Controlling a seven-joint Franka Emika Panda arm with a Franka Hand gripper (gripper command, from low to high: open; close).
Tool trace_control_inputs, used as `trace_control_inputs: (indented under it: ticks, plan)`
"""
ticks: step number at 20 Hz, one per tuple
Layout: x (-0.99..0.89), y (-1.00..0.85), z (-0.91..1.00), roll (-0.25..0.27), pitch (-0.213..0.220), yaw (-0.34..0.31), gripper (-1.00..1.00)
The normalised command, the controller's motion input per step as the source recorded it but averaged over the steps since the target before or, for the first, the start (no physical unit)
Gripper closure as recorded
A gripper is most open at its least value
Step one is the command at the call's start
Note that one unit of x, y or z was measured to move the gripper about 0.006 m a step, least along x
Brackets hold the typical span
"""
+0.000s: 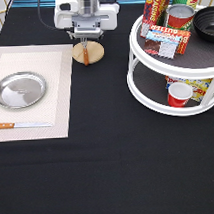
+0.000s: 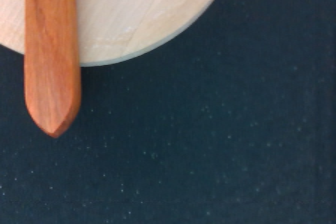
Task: Arrange plate and fork
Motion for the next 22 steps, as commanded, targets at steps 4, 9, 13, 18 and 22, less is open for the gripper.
trace_control_inputs:
  ticks: [4, 9, 13, 18, 22]
  plan:
    - [0.03, -0.08, -0.34, 0.046, -0.074, 0.053, -1.0]
    - [-0.09, 0.0, -0.5, 0.014, -0.063, 0.012, -1.0]
    - [-0.19, -0.01, -0.36, 0.044, -0.072, 0.035, -1.0]
    - [-0.08, -0.05, -0.14, 0.072, -0.063, 0.028, -1.0]
    - [-0.08, -0.09, -0.14, 0.082, -0.052, 0.021, -1.0]
